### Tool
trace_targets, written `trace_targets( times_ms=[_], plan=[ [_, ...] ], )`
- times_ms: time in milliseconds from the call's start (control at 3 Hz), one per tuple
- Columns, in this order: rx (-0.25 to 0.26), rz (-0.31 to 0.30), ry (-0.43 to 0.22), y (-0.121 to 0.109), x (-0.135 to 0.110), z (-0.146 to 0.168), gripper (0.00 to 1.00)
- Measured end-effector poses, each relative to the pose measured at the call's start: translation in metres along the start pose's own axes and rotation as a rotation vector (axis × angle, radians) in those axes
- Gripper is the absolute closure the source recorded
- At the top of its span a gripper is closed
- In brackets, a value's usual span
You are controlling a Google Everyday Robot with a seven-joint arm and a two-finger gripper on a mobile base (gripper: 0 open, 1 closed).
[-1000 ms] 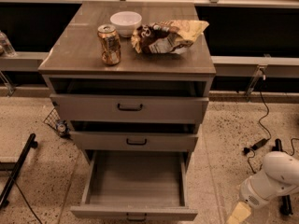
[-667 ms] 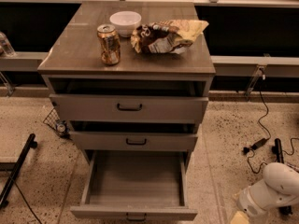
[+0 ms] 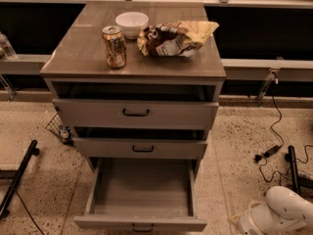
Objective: Close bottom drawer
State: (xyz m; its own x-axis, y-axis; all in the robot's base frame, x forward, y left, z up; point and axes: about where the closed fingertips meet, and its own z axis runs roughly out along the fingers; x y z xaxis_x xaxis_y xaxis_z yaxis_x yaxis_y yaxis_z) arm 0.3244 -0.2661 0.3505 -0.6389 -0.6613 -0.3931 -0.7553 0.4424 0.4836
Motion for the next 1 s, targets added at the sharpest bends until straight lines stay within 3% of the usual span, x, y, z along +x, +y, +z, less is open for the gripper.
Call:
trace_targets(
  times_ms=[333, 1000],
  plan=[
    [-0.013, 0.014, -0.049, -0.002, -0.024, 0.046, 0.00],
    [-0.030, 0.042, -0.085, -0.009, -0.025, 0.060, 0.00]
  ],
)
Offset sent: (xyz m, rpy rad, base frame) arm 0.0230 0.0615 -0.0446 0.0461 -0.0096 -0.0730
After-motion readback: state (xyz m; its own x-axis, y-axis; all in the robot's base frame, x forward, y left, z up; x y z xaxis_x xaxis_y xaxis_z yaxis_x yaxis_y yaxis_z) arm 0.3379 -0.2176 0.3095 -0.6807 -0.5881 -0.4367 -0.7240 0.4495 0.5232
